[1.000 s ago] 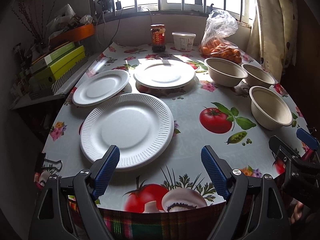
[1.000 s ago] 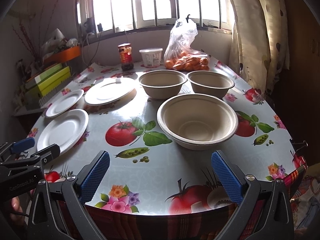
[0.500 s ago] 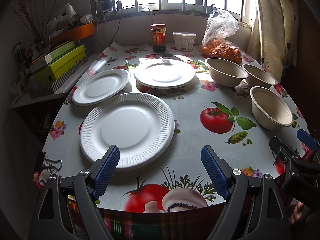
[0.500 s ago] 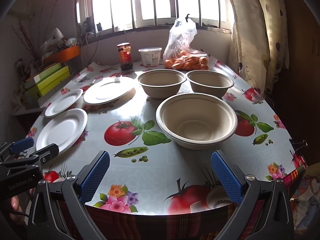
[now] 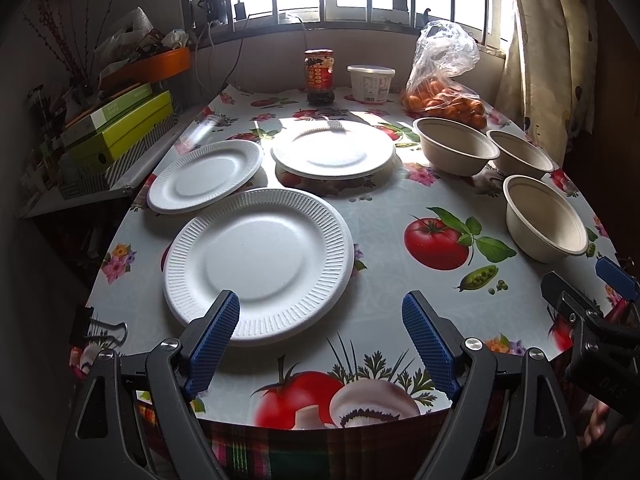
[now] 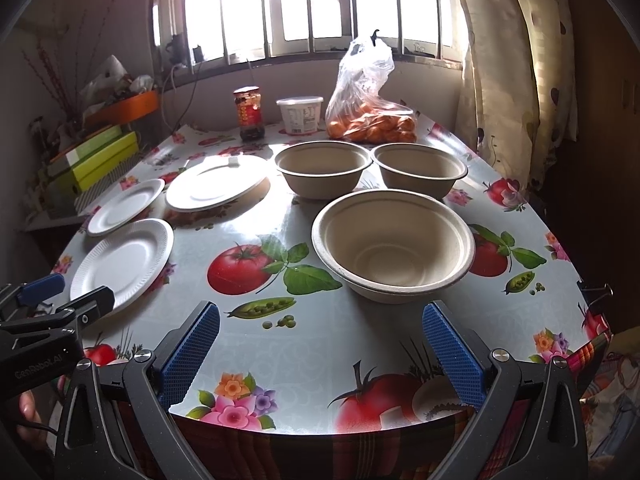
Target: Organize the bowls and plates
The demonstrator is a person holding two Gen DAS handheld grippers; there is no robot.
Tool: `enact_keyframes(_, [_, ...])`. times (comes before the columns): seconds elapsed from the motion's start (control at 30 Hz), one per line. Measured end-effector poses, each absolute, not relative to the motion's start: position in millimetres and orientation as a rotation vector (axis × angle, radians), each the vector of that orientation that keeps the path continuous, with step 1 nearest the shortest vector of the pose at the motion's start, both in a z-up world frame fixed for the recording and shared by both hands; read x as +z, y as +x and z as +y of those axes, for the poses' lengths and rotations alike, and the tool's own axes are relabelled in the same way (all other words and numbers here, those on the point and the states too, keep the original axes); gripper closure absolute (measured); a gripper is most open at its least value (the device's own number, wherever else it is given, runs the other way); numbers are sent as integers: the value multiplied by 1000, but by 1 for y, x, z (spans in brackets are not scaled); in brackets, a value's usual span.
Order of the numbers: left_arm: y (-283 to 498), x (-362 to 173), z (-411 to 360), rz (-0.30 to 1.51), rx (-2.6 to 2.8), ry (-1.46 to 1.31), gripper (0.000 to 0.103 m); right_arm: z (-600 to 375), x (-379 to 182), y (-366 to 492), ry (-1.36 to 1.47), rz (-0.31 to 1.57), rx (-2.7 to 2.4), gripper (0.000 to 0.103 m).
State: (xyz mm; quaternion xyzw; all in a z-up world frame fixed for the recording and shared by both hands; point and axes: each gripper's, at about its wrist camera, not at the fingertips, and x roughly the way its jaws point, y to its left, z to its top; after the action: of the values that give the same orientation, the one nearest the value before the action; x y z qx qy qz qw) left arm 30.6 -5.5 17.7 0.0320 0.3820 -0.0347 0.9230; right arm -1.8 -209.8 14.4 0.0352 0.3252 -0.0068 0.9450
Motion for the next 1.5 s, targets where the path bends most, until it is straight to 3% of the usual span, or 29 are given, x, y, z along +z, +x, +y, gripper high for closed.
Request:
enact_keyframes(0.63, [49,37,36,773,-57,2,19,-179,41,26,25,626,109,0])
enact_keyframes(1.5, [134,64,161,781,147,-129,19,-73,97,161,-111,668,400,3])
